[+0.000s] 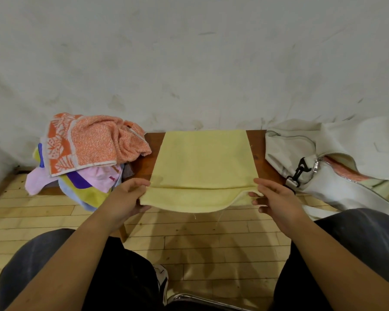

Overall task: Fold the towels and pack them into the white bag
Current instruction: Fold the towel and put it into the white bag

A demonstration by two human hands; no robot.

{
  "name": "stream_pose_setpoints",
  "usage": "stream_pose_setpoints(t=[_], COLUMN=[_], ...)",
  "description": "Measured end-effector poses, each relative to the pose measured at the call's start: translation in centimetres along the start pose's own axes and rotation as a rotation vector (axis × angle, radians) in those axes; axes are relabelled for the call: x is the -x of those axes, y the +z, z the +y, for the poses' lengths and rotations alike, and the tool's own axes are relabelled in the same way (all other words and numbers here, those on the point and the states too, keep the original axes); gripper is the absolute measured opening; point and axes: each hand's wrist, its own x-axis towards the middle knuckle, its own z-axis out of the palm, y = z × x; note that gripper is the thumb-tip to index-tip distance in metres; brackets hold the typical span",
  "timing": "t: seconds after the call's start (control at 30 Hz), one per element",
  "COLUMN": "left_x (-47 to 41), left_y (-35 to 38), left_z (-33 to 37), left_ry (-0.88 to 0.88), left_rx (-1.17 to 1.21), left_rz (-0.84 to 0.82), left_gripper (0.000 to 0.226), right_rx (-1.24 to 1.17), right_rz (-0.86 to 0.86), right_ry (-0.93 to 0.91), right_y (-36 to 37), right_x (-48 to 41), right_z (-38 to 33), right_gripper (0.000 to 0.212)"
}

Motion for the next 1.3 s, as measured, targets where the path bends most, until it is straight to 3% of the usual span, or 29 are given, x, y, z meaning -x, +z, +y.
stream_pose_setpoints(t=[0.1, 0.17, 0.27, 0.37, 0.57, 0.7, 0.87, 1.03, 1.1, 1.17, 1.23, 1.3], left_x=[0.2, 0.1, -0.3, -1.1, -1.4, -2.5, -2.4, -3.6, -3.8, -3.7, -3.7, -3.2], left_y=[0.0, -0.2, -0.8, -0.8, 0.9, 1.7, 4.3, 4.7, 4.6, 4.7, 4.6, 4.3], left_z=[0.8, 1.0, 0.6, 0.0, 1.2, 1.2, 2.2, 1.5, 1.3, 0.9, 0.2, 0.1], left_ry=[0.018, 0.092, 0.237, 0.379, 0.442, 0.486, 0.32, 0.126, -0.01, -0.068, -0.034, -0.034], left_rx=[0.114, 0.065, -0.369, -0.772, -0.708, -0.695, -0.493, -0.467, -0.422, -0.541, -0.739, -0.884], left_rz=[-0.066, -0.138, -0.08, 0.128, 0.203, 0.228, 0.059, 0.192, 0.207, 0.141, 0.044, -0.07], left_gripper=[0.029, 0.047, 0.06, 0.05, 0.003, 0.019, 0.033, 0.028, 0.041, 0.05, 0.043, 0.046], right_rx=[-0.03, 0.088, 0.455, 0.521, 0.607, 0.612, 0.57, 0.553, 0.581, 0.607, 0.674, 0.811], right_rz=[-0.098, -0.143, -0.012, 0.165, 0.353, 0.248, 0.0, 0.037, 0.037, 0.009, -0.069, -0.237], right_ry=[0.021, -0.066, -0.229, -0.272, -0.41, -0.465, -0.368, -0.319, -0.275, -0.213, -0.112, -0.021], right_y=[0.3, 0.5, 0.5, 0.2, 0.3, 0.6, 2.3, 2.9, 2.8, 2.8, 2.9, 2.6], right_x=[0.1, 0.2, -0.1, -0.8, -0.9, -1.4, -0.8, -1.7, -1.9, -2.1, -2.1, -2.1], right_z=[-0.8, -1.1, -0.8, -0.8, -1.3, -1.7, -0.7, -0.1, -0.2, 0.0, 0.1, 0.2], right_gripper=[0.034, 0.038, 0.031, 0.013, 0.014, 0.024, 0.033, 0.034, 0.033, 0.026, 0.036, 0.019])
